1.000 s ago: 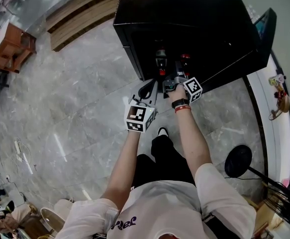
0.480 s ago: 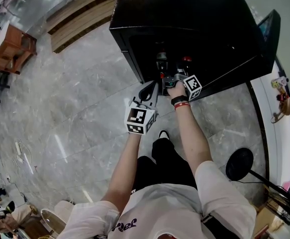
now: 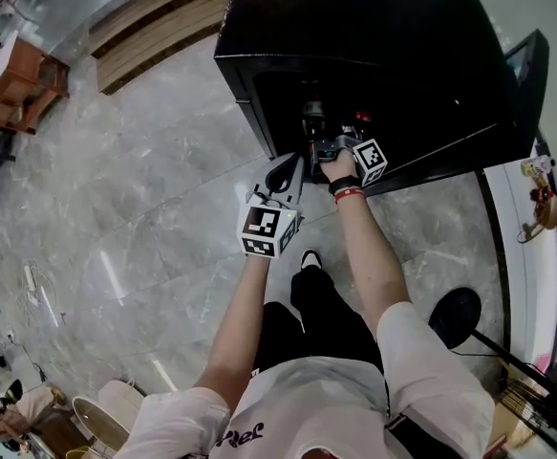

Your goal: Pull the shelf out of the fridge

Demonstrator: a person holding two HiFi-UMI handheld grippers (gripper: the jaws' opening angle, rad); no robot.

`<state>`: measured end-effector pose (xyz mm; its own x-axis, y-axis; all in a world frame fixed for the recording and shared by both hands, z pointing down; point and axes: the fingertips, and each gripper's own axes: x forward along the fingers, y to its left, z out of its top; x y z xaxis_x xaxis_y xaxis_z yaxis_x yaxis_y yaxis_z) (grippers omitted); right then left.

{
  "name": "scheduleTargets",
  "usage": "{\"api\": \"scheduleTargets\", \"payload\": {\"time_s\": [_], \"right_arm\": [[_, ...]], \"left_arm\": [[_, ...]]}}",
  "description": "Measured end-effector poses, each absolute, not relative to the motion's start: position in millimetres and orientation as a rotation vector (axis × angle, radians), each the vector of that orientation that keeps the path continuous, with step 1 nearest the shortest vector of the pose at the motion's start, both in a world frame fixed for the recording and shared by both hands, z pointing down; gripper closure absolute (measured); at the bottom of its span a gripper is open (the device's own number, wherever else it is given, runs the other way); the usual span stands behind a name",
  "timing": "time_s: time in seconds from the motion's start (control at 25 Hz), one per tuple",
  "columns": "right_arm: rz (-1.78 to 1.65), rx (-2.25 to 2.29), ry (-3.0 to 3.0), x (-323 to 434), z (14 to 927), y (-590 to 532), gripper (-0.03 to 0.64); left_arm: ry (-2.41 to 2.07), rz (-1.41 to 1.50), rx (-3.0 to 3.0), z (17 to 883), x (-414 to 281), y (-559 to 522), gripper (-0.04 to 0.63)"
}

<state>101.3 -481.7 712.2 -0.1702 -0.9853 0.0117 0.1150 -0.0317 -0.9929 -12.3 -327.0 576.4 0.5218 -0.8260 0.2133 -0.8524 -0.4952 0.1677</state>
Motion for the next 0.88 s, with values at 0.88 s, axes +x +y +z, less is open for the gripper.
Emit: {"api": "scheduleTargets", "payload": {"time_s": [0.88], "right_arm": [[-1.280, -1.066, 1.188, 110, 706, -516, 0.485]], "left_arm": [[-1.415, 0.169, 2.488, 583, -24, -332, 0.575]]}}
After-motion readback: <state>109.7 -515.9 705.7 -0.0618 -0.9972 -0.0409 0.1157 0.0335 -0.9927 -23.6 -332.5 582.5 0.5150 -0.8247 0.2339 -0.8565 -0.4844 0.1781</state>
